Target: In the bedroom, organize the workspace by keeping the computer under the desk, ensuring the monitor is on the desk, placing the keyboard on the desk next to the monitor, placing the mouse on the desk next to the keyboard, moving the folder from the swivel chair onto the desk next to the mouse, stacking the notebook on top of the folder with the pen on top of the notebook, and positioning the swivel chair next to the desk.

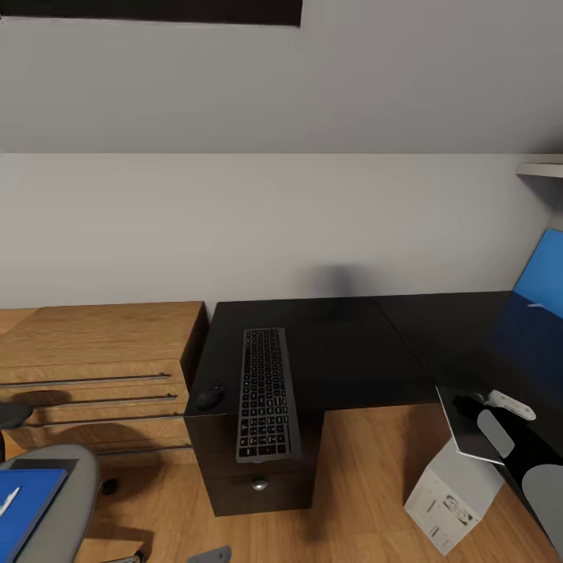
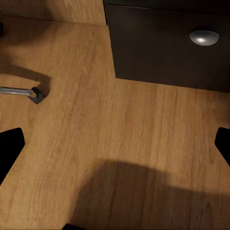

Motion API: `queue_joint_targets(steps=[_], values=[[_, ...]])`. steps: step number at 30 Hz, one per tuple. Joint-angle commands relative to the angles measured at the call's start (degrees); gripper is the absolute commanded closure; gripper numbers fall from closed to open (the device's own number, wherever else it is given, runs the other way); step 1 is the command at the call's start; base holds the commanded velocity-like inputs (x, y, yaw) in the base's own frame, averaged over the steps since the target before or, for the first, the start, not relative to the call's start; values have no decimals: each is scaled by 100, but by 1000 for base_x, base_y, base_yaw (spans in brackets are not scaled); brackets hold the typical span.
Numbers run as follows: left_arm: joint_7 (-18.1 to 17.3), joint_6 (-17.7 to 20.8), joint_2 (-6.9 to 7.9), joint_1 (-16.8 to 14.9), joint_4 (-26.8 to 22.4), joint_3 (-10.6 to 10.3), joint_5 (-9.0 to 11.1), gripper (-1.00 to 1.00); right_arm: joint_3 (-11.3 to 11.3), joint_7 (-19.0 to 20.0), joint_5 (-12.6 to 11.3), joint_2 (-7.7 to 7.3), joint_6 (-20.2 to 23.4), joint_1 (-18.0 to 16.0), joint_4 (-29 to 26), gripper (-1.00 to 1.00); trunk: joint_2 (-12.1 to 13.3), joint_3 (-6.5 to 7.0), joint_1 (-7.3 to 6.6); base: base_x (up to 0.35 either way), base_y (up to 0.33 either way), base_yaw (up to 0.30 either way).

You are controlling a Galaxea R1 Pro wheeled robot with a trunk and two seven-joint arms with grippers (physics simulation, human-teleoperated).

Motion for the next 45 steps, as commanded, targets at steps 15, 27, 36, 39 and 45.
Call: queue_joint_targets(steps=[15,27,36,39,45], values=[[35,-40,5,-7,0,-38,60,-100,-1,-31,-47,-1,26,0,-15,-100,-3,-6,0,0,24,0],[15,-40,0,-7,0,-38,49,-100,0,-31,-42,-1,26,0,-15,-100,-3,-6,0,0,0,0],[19,-38,-6,-7,0,-38,59,-100,-4,-31,-38,-9,17,0,-25,-100,358,156,-198,0,0,0],[20,-38,-11,-7,0,-38,60,-100,-32,-31,-38,-9,0,0,-30,-100,478,210,-264,0,0,0],[20,-34,-13,-7,0,-38,60,-100,-51,-31,-38,-10,-19,0,-34,-100,719,318,-396,0,0,0]])
